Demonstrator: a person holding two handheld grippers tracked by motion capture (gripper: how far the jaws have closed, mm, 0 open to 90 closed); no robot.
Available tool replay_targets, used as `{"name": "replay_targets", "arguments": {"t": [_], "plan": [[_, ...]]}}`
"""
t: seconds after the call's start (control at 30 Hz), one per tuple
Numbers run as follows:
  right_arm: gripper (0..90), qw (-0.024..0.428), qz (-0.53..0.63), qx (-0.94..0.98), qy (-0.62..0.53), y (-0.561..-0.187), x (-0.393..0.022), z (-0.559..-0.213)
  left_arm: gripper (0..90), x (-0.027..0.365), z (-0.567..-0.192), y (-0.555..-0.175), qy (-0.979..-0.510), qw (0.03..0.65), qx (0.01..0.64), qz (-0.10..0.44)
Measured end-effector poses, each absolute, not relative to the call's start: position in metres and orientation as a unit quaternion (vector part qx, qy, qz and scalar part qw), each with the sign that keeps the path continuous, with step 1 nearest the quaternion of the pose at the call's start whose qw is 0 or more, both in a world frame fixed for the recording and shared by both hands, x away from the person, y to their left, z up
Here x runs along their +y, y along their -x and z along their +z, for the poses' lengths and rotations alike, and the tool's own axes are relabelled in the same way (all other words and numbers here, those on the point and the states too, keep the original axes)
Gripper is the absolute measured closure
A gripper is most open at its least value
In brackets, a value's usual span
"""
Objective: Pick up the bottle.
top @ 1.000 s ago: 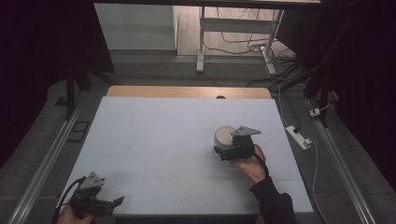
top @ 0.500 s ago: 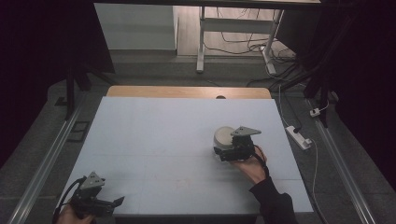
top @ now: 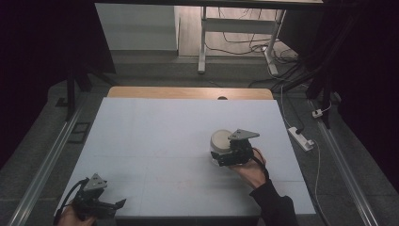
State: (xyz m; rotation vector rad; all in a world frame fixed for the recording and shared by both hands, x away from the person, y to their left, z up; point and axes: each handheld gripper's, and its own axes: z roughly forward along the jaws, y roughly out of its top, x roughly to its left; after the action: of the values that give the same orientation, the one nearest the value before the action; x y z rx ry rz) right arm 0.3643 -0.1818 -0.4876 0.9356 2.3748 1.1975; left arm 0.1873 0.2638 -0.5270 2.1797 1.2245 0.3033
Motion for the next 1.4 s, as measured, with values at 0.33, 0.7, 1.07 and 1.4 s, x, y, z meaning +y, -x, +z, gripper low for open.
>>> {"name": "replay_targets", "arguments": {"t": [0.33,0.7,1.07,1.4], "plan": [[5.9,0.154,0.436,0.828,-0.316,-0.353,-0.178,-0.477,1.2,0.266,-0.527,-0.187,-0.819,0.314,0.468,0.111],[6.0,0.135,0.446,0.834,-0.295,-0.339,-0.162,-0.471,1.2,0.265,-0.527,-0.187,-0.819,0.313,0.467,0.111],[6.0,0.116,0.451,0.842,-0.272,-0.324,-0.142,-0.469,1.2,0.265,-0.527,-0.187,-0.821,0.312,0.466,0.11],[6.0,0.101,0.452,0.85,-0.252,-0.313,-0.125,-0.47,1.2,0.265,-0.527,-0.187,-0.821,0.312,0.466,0.11]]}}
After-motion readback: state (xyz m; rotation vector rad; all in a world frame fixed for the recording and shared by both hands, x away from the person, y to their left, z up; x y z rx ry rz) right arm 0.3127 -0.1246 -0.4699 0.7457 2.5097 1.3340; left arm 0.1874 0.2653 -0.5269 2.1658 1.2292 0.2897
